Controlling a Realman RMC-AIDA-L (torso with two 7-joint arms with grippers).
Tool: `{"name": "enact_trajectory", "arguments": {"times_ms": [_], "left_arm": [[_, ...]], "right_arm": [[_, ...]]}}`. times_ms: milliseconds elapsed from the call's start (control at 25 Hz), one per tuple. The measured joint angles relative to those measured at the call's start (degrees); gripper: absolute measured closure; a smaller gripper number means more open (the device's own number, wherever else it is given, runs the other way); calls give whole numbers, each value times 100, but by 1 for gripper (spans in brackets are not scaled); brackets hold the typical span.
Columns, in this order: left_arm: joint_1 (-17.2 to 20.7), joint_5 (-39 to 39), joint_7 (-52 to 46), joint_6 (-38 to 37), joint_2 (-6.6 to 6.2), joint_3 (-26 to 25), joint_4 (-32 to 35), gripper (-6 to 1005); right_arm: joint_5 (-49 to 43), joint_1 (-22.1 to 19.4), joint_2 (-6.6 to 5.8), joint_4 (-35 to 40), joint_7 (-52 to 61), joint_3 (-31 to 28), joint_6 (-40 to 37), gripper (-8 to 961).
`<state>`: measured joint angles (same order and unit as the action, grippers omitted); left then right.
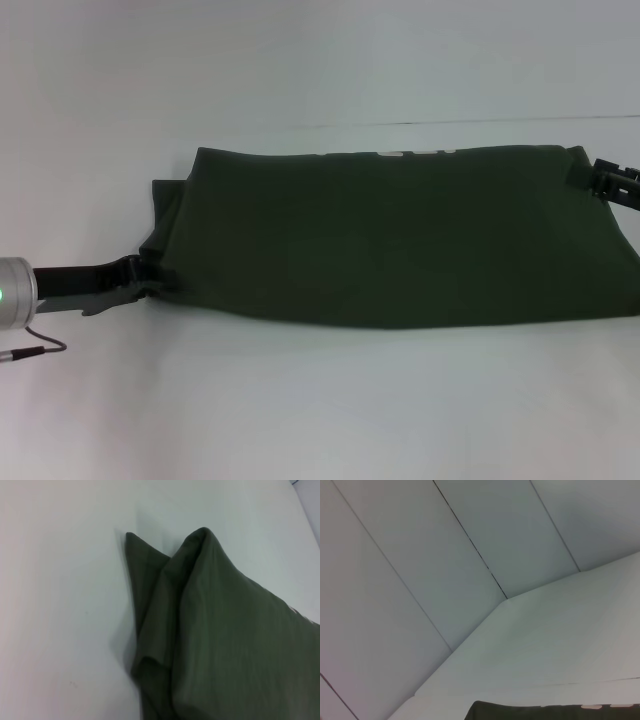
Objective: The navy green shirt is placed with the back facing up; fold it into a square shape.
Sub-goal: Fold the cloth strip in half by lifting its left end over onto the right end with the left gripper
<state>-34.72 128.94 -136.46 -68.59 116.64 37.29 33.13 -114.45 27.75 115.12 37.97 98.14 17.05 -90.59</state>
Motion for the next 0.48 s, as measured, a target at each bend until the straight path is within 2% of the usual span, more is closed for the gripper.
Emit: {"name": "enact_trajectory", "arguments": {"times_ms": [80, 280, 480], "left_arm": [[20, -25, 1, -33, 1, -23, 1, 876], [164, -120, 15, -167, 62, -84, 40, 912], [673, -640, 150, -364, 146, -97, 190, 949]], "right_arm": [[-1, -12, 4, 0, -6, 0, 7, 53], [-6, -28, 15, 0, -7, 0, 25, 53], [-4, -31, 25, 0, 10, -2, 26, 54]]}}
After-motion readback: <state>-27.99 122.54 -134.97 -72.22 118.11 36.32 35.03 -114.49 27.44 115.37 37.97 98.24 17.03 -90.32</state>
